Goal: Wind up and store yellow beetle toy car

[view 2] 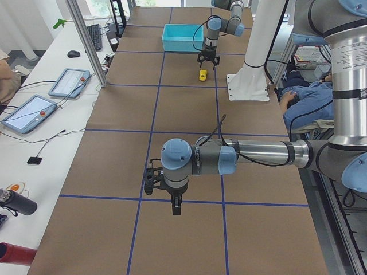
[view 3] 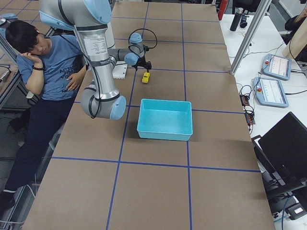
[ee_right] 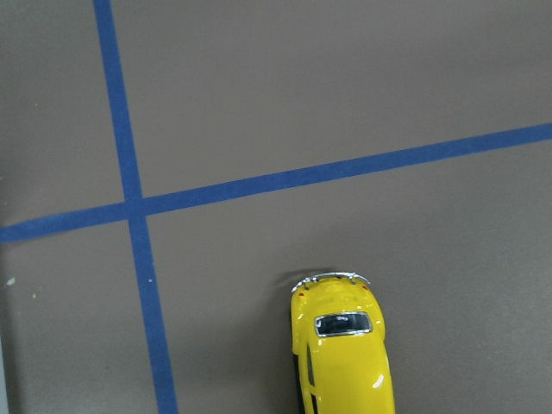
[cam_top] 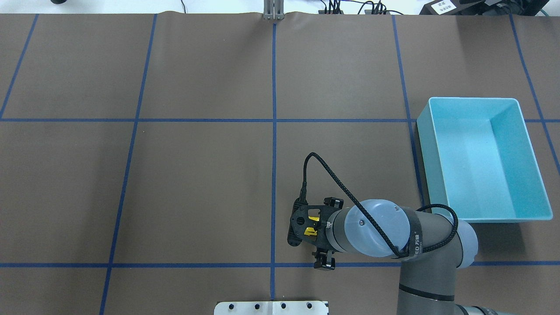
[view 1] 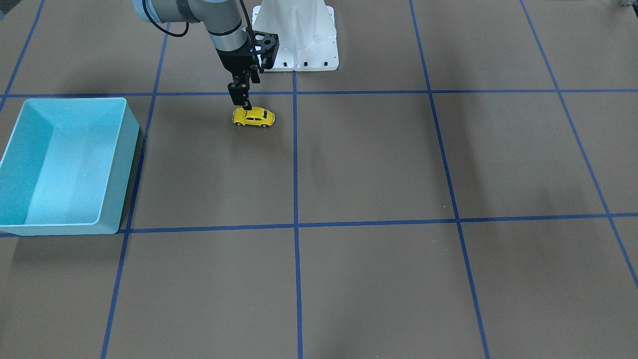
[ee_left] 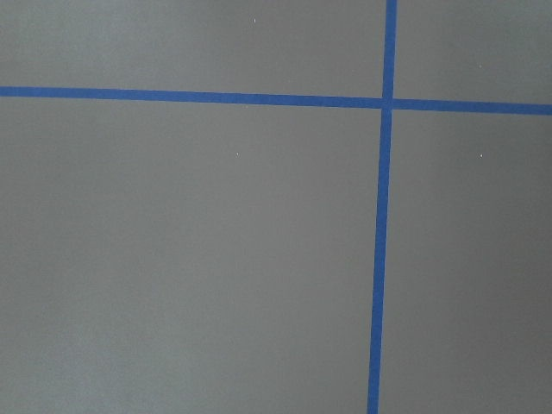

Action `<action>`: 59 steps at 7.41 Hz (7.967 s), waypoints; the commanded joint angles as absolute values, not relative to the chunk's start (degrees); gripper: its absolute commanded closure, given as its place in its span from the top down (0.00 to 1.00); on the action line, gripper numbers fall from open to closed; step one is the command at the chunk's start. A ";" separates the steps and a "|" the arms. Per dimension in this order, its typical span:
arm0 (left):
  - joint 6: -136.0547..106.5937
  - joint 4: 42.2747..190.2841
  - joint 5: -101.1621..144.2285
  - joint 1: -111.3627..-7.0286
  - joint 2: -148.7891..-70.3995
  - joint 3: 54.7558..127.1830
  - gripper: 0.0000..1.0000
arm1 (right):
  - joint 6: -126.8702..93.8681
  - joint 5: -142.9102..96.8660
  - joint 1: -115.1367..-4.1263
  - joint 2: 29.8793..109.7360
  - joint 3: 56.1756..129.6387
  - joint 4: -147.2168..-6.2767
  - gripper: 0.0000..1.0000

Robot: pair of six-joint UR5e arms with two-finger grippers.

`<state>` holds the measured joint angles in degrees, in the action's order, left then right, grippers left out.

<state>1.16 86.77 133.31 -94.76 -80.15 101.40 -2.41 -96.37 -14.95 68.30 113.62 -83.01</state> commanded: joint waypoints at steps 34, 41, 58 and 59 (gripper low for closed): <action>1.14 86.57 134.03 -96.94 -79.45 101.95 1.00 | 56.95 -129.03 -62.75 89.48 108.68 -87.32 0.00; 1.14 86.57 134.03 -96.94 -79.45 102.65 1.00 | 49.22 -128.76 -55.02 87.28 101.08 -79.72 0.00; 1.14 86.57 134.82 -96.94 -79.45 102.65 1.00 | -8.79 -131.13 -84.08 89.71 102.42 -82.24 1.00; 1.14 86.57 134.82 -96.94 -79.54 102.66 1.00 | -8.62 -131.39 -88.46 91.30 95.52 -82.18 1.00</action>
<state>1.14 86.57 134.82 -96.94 -79.47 102.58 -7.72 -131.07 -83.15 89.01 102.04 -81.24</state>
